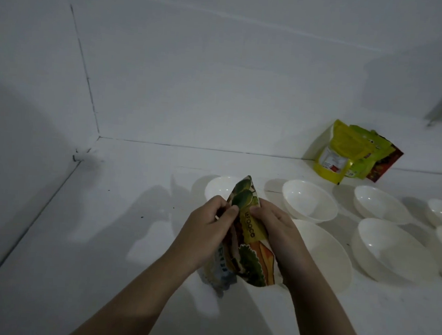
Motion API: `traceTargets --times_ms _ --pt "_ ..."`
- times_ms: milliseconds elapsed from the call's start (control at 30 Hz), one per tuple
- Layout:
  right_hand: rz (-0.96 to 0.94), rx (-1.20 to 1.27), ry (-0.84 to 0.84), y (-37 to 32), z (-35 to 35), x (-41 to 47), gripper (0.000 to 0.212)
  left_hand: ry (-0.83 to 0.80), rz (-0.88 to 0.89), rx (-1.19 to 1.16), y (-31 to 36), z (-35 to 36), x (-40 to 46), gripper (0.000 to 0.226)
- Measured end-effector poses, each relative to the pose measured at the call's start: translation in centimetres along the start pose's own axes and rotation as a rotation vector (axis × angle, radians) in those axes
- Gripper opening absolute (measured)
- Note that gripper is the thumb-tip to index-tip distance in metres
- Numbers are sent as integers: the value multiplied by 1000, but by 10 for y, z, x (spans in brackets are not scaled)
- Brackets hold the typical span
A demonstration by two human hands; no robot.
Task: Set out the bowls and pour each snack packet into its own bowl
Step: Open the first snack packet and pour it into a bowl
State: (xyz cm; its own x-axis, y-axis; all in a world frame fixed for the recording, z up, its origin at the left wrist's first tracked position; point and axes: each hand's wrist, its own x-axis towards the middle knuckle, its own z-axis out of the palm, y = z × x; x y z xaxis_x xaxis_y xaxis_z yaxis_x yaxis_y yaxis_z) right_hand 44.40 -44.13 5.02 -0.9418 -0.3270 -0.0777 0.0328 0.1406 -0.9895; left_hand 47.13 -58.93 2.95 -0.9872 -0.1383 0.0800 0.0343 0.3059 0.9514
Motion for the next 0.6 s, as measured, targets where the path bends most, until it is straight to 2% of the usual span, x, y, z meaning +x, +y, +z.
traceTargets --times_ms 167,300,367,533,600 --pt "15 103 -7 1 9 -4 27 -44 44 32 5 -4 4 30" --pt "52 103 -10 -1 22 -9 43 -109 2 -35 12 -9 2 33" --pt "90 106 -6 0 21 -8 52 -142 -1 7 15 -10 0 34" --pt "133 195 -16 1 26 -8 42 -181 11 45 16 -16 -5 32" --pt "131 182 3 1 28 -7 53 -206 32 85 15 -18 -7 28"
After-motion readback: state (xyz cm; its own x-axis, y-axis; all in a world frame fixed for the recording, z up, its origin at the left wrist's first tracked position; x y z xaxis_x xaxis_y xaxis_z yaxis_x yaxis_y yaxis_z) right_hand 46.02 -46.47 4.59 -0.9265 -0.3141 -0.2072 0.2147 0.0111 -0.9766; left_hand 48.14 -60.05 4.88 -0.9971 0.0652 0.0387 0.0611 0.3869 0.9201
